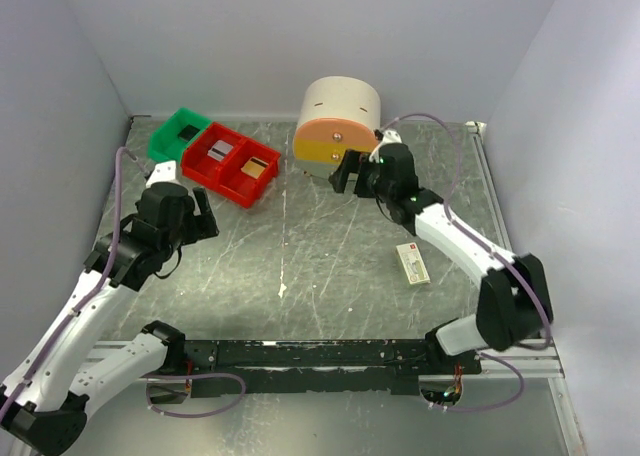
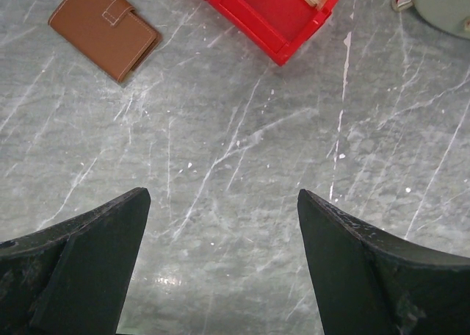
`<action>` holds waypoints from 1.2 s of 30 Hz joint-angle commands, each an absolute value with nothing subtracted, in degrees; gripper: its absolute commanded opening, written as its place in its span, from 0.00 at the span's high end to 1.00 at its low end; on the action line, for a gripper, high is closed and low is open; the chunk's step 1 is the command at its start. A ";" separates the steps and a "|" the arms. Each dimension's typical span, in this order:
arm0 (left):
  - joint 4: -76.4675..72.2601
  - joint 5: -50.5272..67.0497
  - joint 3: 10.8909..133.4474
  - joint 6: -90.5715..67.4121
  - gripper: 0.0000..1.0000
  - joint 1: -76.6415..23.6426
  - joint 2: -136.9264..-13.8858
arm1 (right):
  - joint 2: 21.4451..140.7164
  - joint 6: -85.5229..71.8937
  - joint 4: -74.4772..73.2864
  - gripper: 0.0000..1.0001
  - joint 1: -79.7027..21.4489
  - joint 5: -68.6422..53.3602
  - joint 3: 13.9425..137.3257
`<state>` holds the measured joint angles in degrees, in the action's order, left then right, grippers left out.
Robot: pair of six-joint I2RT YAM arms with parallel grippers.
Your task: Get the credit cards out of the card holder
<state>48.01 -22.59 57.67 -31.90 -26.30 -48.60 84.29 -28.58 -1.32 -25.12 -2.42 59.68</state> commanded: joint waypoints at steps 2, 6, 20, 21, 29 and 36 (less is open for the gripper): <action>44.49 -20.97 54.58 -27.18 0.06 -25.92 -46.65 | 77.27 -31.66 -14.08 0.00 -25.77 -7.12 48.96; 41.62 -21.32 50.82 -27.64 0.06 -25.93 -44.64 | 75.05 -33.38 -17.64 0.00 -25.58 -2.61 44.54; 40.38 -21.70 46.59 -29.64 0.06 -26.02 -41.27 | 84.73 -37.80 -23.75 0.00 -15.41 9.75 42.74; 40.16 -21.65 46.35 -29.49 0.06 -26.02 -40.73 | 85.07 -37.15 -24.63 0.00 -14.09 10.35 43.17; 39.89 -21.86 45.64 -29.63 0.07 -26.02 -39.24 | 84.10 -35.87 -31.42 0.00 -10.89 17.46 46.01; 39.28 -20.51 45.66 -29.06 0.07 -26.01 -40.67 | 72.71 -42.62 -23.15 0.00 -18.29 2.89 36.52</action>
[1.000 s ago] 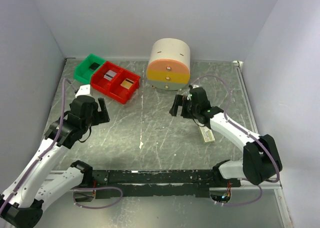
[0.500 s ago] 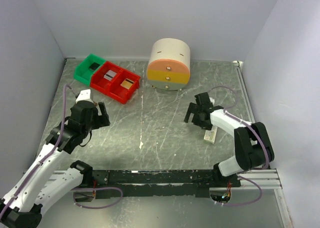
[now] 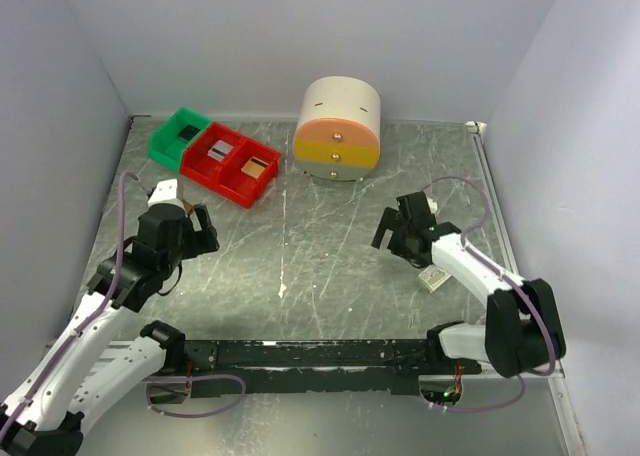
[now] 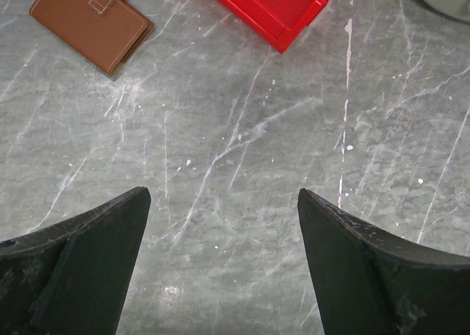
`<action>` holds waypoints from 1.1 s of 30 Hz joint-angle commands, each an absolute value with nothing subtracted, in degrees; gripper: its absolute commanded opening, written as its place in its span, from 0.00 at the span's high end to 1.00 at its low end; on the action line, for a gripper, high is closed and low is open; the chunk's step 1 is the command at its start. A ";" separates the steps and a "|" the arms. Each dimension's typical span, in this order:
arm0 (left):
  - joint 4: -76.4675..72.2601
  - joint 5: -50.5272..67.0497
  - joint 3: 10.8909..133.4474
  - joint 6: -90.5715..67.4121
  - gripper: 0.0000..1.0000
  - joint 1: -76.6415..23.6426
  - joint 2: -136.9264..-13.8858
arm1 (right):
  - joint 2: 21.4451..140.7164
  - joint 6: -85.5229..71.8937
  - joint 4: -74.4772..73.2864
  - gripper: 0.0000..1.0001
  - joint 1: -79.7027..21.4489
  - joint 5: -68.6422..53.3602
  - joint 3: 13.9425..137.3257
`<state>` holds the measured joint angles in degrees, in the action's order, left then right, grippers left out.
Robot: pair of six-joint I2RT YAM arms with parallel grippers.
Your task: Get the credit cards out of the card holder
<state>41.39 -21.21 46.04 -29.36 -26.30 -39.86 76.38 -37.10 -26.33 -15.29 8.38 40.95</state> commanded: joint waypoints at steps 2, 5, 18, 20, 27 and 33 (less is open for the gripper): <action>39.76 -20.68 45.87 -29.38 0.06 -26.02 -41.20 | 73.71 -47.11 -24.91 0.00 -17.83 8.73 34.37; 39.36 -20.35 45.73 -29.13 0.06 -26.01 -41.14 | 74.86 -50.08 -27.34 0.00 -14.53 15.25 32.93; 35.31 -16.98 44.61 -26.38 0.06 -25.94 -43.79 | 62.10 -45.19 -23.33 0.00 -2.45 11.55 31.33; 31.34 -13.50 45.48 -25.49 0.06 -25.94 -47.10 | 59.48 -42.67 -19.22 0.00 -2.54 6.14 31.37; 19.22 -3.99 55.21 -18.35 0.06 -25.91 -68.45 | 55.46 -45.68 -6.29 0.00 -2.50 -4.28 32.80; 3.74 -0.06 57.95 -9.29 0.06 -25.65 -80.43 | 52.11 -48.97 0.01 0.00 -2.64 -11.35 27.51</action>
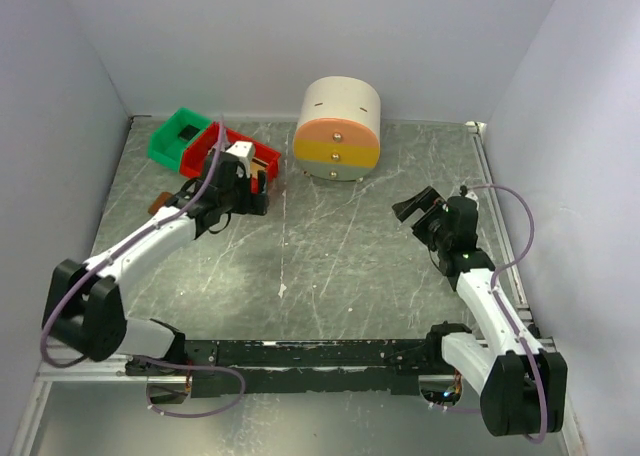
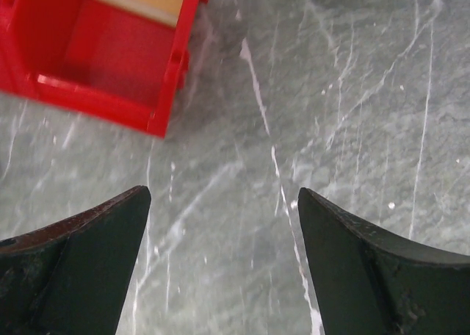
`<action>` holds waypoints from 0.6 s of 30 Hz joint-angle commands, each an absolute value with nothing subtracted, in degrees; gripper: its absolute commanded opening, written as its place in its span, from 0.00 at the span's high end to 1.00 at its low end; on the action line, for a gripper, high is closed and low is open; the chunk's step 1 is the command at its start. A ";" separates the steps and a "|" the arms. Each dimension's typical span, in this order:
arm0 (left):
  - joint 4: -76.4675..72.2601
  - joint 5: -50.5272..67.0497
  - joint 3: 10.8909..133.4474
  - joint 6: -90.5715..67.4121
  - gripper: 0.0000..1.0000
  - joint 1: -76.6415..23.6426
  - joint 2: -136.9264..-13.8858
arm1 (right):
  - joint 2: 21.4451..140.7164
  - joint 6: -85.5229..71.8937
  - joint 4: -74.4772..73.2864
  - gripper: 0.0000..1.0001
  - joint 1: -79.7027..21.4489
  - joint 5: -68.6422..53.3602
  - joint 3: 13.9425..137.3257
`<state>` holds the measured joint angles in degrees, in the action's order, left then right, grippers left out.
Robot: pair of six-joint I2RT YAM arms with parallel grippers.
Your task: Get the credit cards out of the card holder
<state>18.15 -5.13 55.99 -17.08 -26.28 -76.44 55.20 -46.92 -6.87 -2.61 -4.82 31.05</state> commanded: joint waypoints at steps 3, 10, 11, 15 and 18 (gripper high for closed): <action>0.74 4.15 60.35 -6.16 0.06 -25.05 -85.97 | 49.61 -48.77 0.97 0.00 -2.59 -11.97 24.58; -0.51 4.31 66.30 1.07 0.06 -23.89 -95.17 | 51.12 -43.35 -5.53 0.00 -2.50 -12.80 30.01; -0.33 4.78 67.14 1.09 0.06 -23.13 -96.35 | 51.49 -43.14 -6.03 0.00 -2.54 -12.95 30.51; 6.19 10.07 74.66 -0.37 0.06 -18.93 -103.40 | 52.44 -42.66 -5.67 0.00 -2.55 -14.57 31.22; 7.11 14.55 78.14 -1.19 0.07 -16.61 -108.01 | 52.82 -41.93 -6.28 0.00 -2.50 -15.59 31.93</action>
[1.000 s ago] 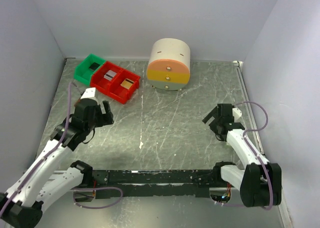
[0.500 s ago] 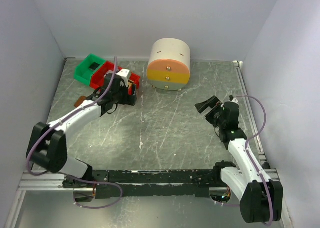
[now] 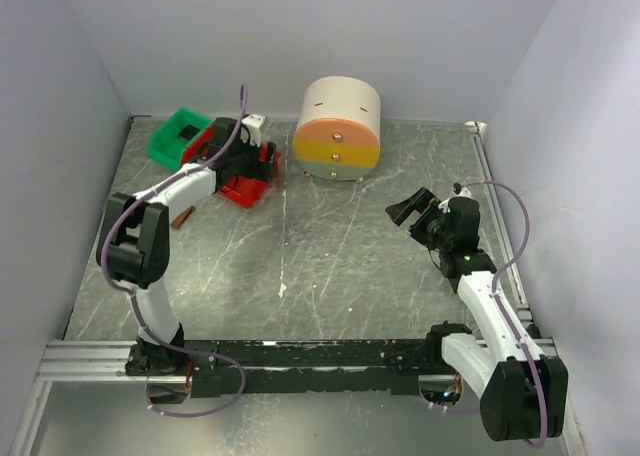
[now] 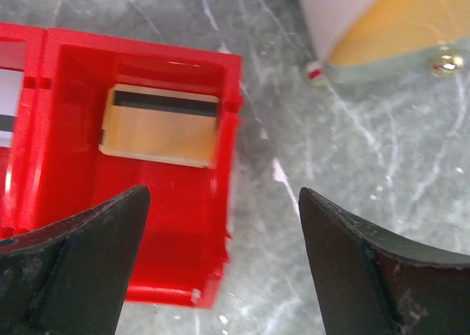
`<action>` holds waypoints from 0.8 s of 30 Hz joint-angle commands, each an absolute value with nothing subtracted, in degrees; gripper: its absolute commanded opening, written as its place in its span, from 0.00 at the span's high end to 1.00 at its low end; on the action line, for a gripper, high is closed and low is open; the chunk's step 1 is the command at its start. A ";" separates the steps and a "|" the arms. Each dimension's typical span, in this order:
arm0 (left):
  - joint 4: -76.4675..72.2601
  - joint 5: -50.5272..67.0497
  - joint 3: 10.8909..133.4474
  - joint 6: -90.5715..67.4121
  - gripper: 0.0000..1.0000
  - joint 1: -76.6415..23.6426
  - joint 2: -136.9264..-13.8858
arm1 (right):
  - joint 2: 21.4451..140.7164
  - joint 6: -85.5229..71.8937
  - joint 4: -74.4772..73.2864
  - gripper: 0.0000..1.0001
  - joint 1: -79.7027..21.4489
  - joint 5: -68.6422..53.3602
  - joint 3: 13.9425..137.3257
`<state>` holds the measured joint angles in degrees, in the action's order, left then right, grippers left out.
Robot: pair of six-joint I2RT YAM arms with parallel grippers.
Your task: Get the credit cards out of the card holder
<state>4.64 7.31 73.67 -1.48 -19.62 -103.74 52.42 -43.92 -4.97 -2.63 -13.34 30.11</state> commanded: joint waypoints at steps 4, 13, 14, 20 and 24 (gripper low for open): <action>10.13 17.56 81.94 -0.95 0.13 -16.35 -112.45 | 52.38 -41.51 -6.66 0.00 -2.54 -16.07 30.48; 12.01 18.47 80.39 -1.46 0.30 -17.49 -113.18 | 52.86 -43.86 -2.50 0.00 -2.54 -17.32 27.64; 13.09 18.58 80.86 -0.93 0.33 -17.90 -113.45 | 53.51 -43.89 -2.20 0.00 -2.54 -17.36 27.60; 14.23 16.77 79.10 -0.71 0.35 -21.33 -111.60 | 58.47 -43.17 -1.52 0.00 -2.50 -18.27 28.64; 13.66 16.02 76.84 -1.23 0.35 -24.42 -109.87 | 60.36 -43.15 -0.05 0.00 -2.52 -19.05 28.23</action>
<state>12.16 15.09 78.96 -1.04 -20.51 -112.57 59.27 -43.46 -2.83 -2.63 -17.65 28.42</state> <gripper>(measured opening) 0.652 0.999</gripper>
